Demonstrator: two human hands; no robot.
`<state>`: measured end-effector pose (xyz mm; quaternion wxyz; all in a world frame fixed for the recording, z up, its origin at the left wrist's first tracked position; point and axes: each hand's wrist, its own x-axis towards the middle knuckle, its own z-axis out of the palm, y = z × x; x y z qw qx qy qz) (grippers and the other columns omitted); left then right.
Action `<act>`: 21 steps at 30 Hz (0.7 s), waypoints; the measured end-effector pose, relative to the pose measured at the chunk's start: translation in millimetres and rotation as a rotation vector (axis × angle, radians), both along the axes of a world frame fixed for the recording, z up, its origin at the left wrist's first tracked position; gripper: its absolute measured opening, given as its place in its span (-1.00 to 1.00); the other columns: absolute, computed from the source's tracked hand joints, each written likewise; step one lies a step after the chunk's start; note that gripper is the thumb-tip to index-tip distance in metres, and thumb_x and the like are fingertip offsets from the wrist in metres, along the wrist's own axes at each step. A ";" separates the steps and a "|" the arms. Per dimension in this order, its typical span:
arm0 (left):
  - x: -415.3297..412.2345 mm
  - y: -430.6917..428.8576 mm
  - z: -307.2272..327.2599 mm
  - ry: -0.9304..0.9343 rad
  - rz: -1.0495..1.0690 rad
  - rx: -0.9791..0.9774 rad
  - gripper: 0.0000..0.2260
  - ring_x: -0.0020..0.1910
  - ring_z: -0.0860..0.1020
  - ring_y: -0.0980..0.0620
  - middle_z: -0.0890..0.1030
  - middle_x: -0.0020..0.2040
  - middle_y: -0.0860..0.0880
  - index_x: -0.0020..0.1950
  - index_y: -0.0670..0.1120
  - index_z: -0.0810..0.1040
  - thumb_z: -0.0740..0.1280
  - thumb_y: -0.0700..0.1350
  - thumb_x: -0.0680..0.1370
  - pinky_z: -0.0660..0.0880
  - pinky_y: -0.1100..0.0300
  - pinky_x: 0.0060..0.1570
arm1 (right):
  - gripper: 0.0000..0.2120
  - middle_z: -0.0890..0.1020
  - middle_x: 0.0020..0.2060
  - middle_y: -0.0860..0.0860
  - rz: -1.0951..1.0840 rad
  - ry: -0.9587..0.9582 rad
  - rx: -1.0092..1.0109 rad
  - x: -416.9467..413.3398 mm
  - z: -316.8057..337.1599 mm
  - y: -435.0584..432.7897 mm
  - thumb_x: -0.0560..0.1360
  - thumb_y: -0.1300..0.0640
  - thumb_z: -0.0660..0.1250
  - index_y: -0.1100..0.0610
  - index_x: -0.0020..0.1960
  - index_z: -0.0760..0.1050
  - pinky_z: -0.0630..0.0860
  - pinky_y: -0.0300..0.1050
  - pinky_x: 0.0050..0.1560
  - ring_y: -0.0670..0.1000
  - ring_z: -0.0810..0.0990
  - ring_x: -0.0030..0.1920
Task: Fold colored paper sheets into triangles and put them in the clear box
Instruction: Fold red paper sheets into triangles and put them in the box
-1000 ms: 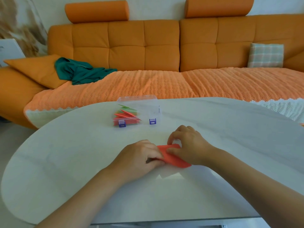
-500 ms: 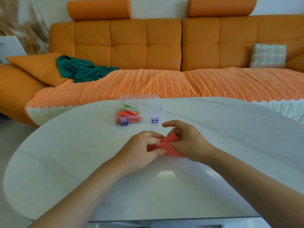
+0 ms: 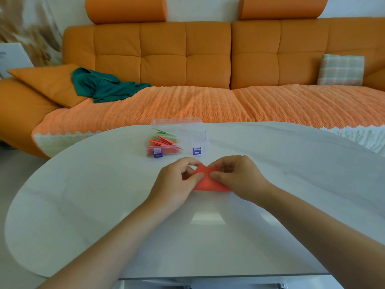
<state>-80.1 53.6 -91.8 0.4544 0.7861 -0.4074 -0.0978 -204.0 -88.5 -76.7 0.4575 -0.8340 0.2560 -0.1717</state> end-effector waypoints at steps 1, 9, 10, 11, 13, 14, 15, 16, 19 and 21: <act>-0.5 -0.9 -0.7 -0.013 0.018 -0.012 -0.91 -0.18 0.59 0.19 0.66 -0.21 0.13 0.02 0.12 0.65 0.45 -0.03 0.53 0.46 0.37 -0.16 | -0.89 0.71 -0.20 -0.10 -0.022 0.009 0.007 0.2 0.4 1.0 0.44 0.04 0.52 -0.08 -0.03 0.69 0.61 -0.18 -0.11 -0.07 0.67 -0.15; -3.2 -4.9 -2.4 -0.120 0.037 0.041 -0.90 -0.18 0.59 0.21 0.64 -0.20 0.19 -0.08 0.12 0.64 0.44 0.11 0.51 0.51 0.33 -0.19 | -0.90 0.73 -0.28 -0.06 -0.048 -0.042 0.153 -2.3 3.0 0.9 0.43 0.22 0.53 0.03 -0.14 0.70 0.58 -0.32 -0.23 -0.11 0.67 -0.29; -3.9 -5.8 -1.6 -0.107 0.005 0.038 -0.91 -0.14 0.59 0.22 0.65 -0.16 0.20 -0.02 0.13 0.64 0.44 0.09 0.52 0.52 0.33 -0.14 | -0.86 0.73 -0.26 -0.06 -0.030 -0.063 0.149 -2.5 3.0 0.0 0.43 0.27 0.52 0.04 -0.13 0.70 0.60 -0.31 -0.17 -0.09 0.69 -0.24; -4.5 -6.3 -1.1 -0.091 -0.025 0.028 -0.89 -0.10 0.59 0.22 0.66 -0.12 0.21 0.05 0.14 0.65 0.44 0.05 0.53 0.52 0.33 -0.08 | -0.83 0.74 -0.24 -0.06 -0.018 -0.076 0.149 -2.9 4.0 0.2 0.42 0.31 0.51 0.04 -0.11 0.70 0.61 -0.29 -0.12 -0.07 0.71 -0.20; -3.7 -6.8 -0.6 -0.056 -0.037 -0.001 -0.83 -0.07 0.61 0.19 0.67 -0.09 0.19 0.11 0.15 0.66 0.44 -0.05 0.54 0.53 0.32 -0.03 | -0.75 0.74 -0.20 -0.06 0.010 -0.096 0.146 -2.7 3.6 0.0 0.41 0.37 0.49 0.04 -0.07 0.69 0.60 -0.29 -0.09 -0.06 0.71 -0.14; -3.1 -6.7 -0.4 -0.039 -0.024 -0.018 -0.83 -0.10 0.61 0.19 0.67 -0.11 0.18 0.09 0.14 0.67 0.44 -0.08 0.54 0.53 0.33 -0.05 | -0.73 0.74 -0.17 -0.07 0.024 -0.094 0.133 -2.4 2.2 -0.7 0.41 0.37 0.49 0.03 -0.03 0.68 0.58 -0.32 -0.09 -0.10 0.71 -0.13; -2.6 -6.7 -0.7 -0.024 -0.007 -0.034 -0.85 -0.13 0.61 0.19 0.67 -0.14 0.17 0.05 0.13 0.68 0.45 -0.10 0.53 0.52 0.34 -0.09 | -0.73 0.74 -0.15 -0.10 0.037 -0.077 0.116 -2.6 1.4 -0.7 0.42 0.33 0.49 0.02 0.02 0.68 0.56 -0.36 -0.10 -0.14 0.69 -0.13; -2.4 -6.7 -1.7 -0.015 0.007 -0.048 -0.88 -0.15 0.60 0.18 0.67 -0.17 0.17 0.02 0.11 0.69 0.46 -0.09 0.53 0.51 0.35 -0.13 | -0.76 0.73 -0.14 -0.12 0.046 -0.053 0.099 -2.5 0.0 -0.9 0.45 0.26 0.49 0.00 0.05 0.67 0.56 -0.36 -0.10 -0.17 0.68 -0.12; -3.1 -6.8 -4.4 -0.027 0.030 -0.080 -0.95 -0.18 0.61 0.16 0.67 -0.20 0.15 -0.04 0.09 0.69 0.46 -0.05 0.53 0.50 0.33 -0.17 | -0.90 0.72 -0.20 -0.11 0.044 0.046 -0.001 -2.3 -4.8 -2.6 0.52 0.11 0.43 -0.05 0.00 0.68 0.58 -0.18 -0.07 -0.14 0.65 -0.17; -4.4 -6.7 -5.5 -0.056 0.032 -0.073 -0.95 -0.17 0.61 0.19 0.67 -0.19 0.16 -0.01 0.09 0.69 0.45 -0.03 0.54 0.49 0.37 -0.16 | -0.92 0.69 -0.24 -0.08 0.038 0.077 -0.054 -2.7 -6.2 -1.9 0.53 0.11 0.42 -0.04 -0.08 0.68 0.56 -0.15 -0.10 -0.14 0.60 -0.24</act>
